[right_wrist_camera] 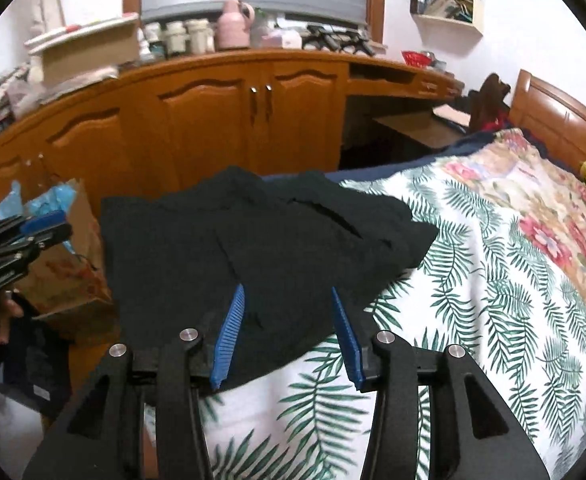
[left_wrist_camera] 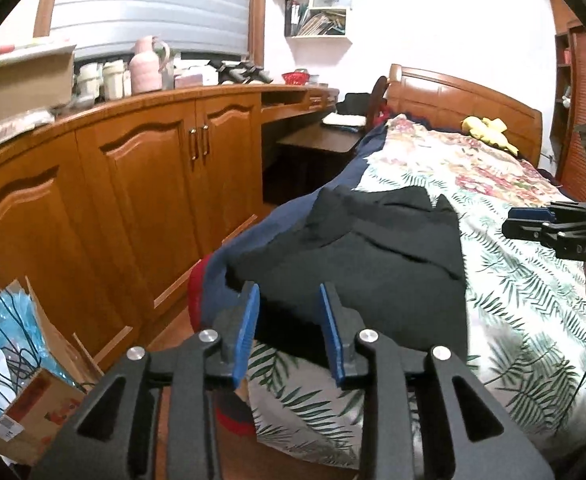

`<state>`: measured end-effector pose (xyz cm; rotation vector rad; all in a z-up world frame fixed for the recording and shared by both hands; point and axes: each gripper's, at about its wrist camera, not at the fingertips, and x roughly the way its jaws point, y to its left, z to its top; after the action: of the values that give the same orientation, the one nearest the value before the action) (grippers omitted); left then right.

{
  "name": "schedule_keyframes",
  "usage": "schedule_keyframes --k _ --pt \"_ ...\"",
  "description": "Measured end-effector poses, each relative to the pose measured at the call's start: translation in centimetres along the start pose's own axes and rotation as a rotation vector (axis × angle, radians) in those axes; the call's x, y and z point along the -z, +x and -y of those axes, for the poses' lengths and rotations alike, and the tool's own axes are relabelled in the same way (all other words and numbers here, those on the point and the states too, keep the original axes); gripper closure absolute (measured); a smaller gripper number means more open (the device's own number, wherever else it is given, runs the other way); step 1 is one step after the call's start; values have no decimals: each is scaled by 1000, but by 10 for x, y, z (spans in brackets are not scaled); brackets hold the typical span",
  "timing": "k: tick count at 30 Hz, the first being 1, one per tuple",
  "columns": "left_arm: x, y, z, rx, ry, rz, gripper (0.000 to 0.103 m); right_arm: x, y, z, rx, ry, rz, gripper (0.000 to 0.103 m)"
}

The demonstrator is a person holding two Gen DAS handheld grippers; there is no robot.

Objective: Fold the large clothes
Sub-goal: 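Carry the coat bundle with both grippers toward the wooden cabinets, then lower the coat bundle beside the bed and open both grippers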

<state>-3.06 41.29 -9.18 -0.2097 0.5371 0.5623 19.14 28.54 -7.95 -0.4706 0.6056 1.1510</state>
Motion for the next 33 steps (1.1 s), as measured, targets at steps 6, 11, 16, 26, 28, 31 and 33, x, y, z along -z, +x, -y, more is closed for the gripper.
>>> schedule_keyframes --k 6,11,16,26,28,31,33 --pt "-14 -23 23 4 -5 28 73 11 -42 -3 1 16 54 51" --pt "-23 -36 49 27 12 31 73 29 -73 2 4 42 90 46" --pt "-28 -47 80 71 46 41 73 49 -103 12 16 74 118 44" --pt "-28 -49 147 175 106 2 72 94 -159 33 95 127 160 42" --pt "-25 -50 162 194 120 0 72 105 -171 40 118 141 166 40" --pt "-22 -54 184 224 138 0 72 121 -187 50 163 168 164 36" --pt "-20 -56 199 257 152 -11 72 133 -199 57 178 193 168 34"
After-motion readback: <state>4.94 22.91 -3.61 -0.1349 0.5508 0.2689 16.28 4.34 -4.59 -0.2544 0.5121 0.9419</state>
